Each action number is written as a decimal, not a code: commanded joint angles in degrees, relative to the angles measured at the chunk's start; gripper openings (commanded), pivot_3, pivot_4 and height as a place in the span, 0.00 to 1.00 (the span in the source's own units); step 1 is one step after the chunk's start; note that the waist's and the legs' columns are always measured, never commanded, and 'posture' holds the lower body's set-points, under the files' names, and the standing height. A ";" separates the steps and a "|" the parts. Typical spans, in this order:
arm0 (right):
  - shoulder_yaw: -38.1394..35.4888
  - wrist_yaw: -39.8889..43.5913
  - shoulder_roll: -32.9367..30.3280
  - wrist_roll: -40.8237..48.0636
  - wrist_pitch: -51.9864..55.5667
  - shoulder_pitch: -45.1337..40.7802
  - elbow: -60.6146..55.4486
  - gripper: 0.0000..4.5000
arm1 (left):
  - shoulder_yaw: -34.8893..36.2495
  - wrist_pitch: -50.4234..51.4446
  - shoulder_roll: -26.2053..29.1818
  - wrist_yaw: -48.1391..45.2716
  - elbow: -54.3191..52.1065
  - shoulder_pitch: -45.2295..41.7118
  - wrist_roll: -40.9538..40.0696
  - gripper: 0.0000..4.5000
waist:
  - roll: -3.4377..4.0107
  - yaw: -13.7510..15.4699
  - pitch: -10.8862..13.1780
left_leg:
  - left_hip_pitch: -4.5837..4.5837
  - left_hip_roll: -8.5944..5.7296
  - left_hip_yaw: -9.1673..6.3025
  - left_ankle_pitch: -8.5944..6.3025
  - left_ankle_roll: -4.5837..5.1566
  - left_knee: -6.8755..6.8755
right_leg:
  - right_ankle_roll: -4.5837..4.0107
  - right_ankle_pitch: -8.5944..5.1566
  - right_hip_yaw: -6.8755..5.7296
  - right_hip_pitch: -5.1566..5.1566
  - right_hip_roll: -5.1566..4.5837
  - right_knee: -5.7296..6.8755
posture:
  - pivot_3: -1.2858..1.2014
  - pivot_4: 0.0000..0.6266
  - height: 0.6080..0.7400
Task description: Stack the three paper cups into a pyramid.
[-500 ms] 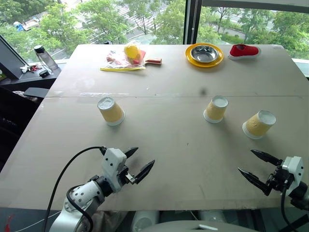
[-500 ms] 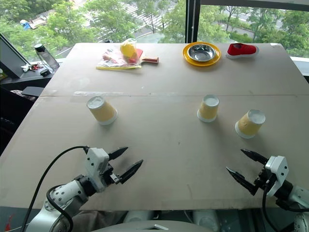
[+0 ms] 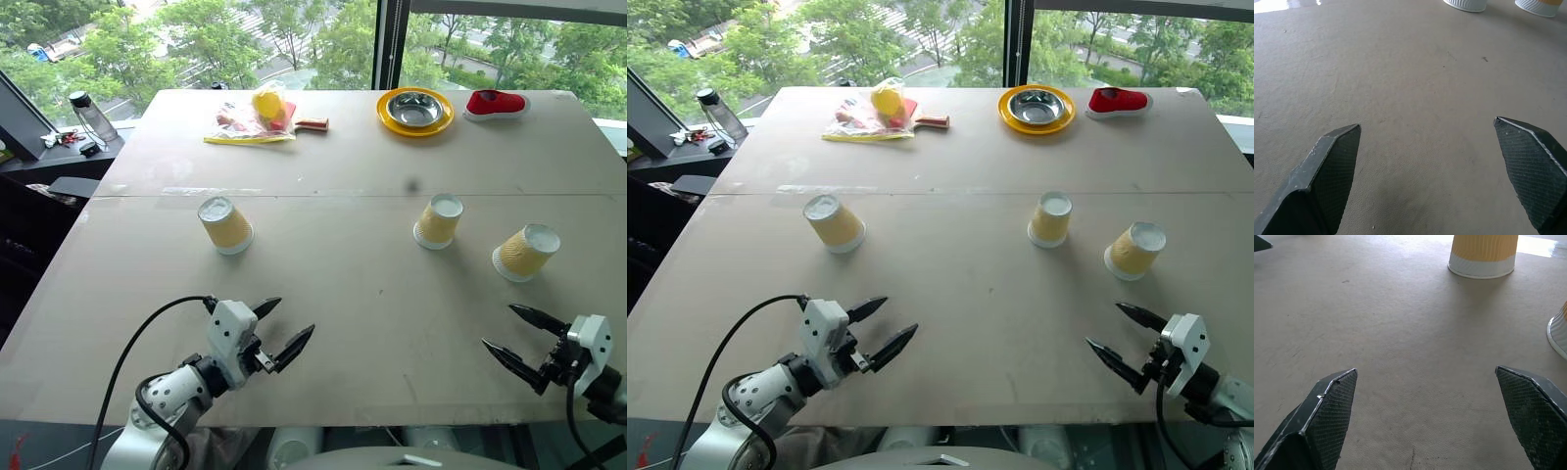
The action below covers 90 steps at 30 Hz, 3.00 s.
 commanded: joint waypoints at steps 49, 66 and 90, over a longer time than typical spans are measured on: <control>-8.19 -11.60 4.19 3.78 2.53 -23.08 12.03 1.00 | 2.26 17.91 15.63 -16.22 -6.66 -35.59 -22.30 0.99 | 0.16 -0.65 0.19 | 0.08 0.08 0.13 0.02 -0.01 0.07 | 0.12 -0.01 0.06 -0.13 0.54 0.39 | 0.52 0.24 1.00; -7.77 -7.47 4.26 4.24 0.48 -26.11 14.98 0.49 | 1.14 16.17 14.62 -14.76 -7.17 -34.69 -19.76 1.00 | 0.17 -0.67 0.20 | 0.08 0.09 0.13 0.02 -0.01 0.07 | 0.13 0.00 0.06 -0.13 0.54 0.38 | 0.52 0.24 1.00; 26.56 -18.15 21.25 -9.57 19.19 -49.27 2.59 0.49 | 16.10 11.19 10.23 -3.68 -7.52 -15.33 -15.92 1.00 | -0.07 -0.45 0.30 | -0.40 0.13 -0.03 0.09 -0.13 0.12 | 0.11 0.01 -0.08 -0.70 0.51 0.52 | 0.52 0.24 1.00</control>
